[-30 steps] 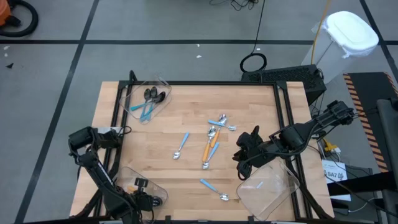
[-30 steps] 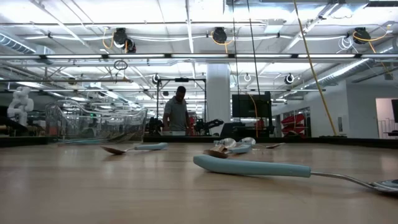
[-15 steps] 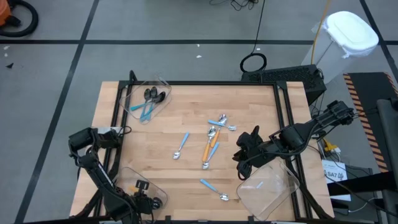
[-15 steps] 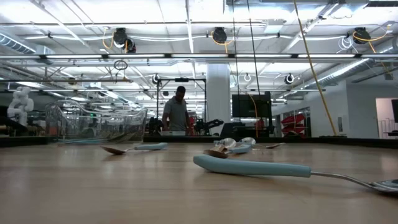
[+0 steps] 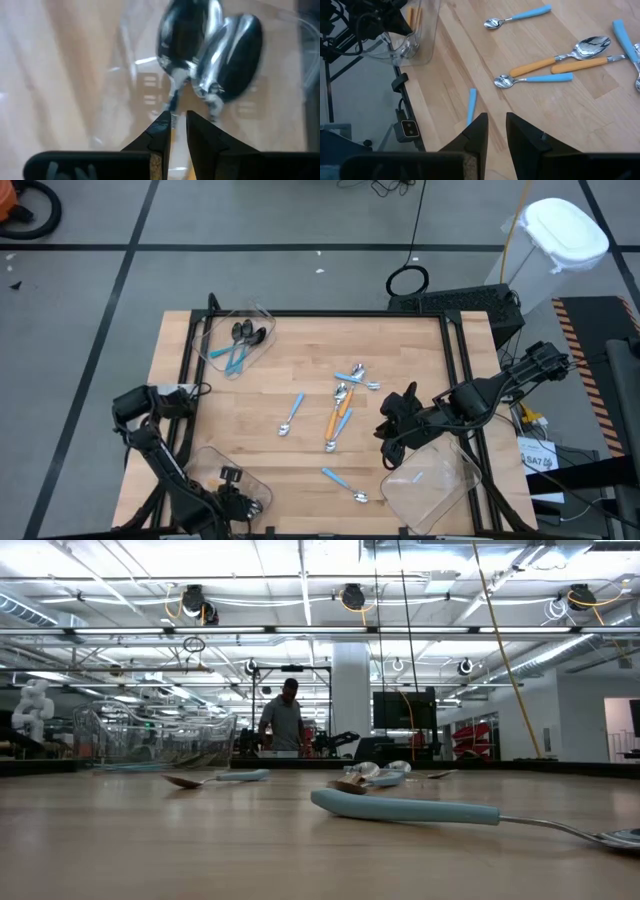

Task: Sort silverware by color (type)
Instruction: Put the yellow spoon into the bottom left transparent bin

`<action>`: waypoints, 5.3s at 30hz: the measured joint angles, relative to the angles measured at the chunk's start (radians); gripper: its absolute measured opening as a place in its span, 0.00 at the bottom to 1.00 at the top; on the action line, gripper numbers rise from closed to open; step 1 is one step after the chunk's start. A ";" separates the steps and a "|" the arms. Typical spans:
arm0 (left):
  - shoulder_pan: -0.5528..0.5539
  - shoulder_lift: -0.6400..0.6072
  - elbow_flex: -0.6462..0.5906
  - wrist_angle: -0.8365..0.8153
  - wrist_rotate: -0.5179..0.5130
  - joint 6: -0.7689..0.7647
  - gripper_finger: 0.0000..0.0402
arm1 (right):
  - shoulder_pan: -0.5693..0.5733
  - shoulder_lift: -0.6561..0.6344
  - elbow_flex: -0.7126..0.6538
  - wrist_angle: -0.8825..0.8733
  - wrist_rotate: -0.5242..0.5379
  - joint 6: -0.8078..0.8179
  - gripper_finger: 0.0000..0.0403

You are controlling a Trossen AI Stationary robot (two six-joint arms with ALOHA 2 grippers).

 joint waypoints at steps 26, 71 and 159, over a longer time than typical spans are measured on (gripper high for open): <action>0.184 -0.004 0.328 -0.299 -0.019 0.096 0.16 | 0.000 0.000 0.000 0.001 0.000 -0.010 0.16; 0.315 -0.005 0.514 -0.435 0.031 0.232 0.16 | 0.032 0.000 0.000 0.027 -0.081 0.148 0.16; 0.974 0.370 0.779 -0.184 -0.017 -0.428 0.53 | 0.010 -0.336 0.000 -0.508 0.237 -0.094 0.16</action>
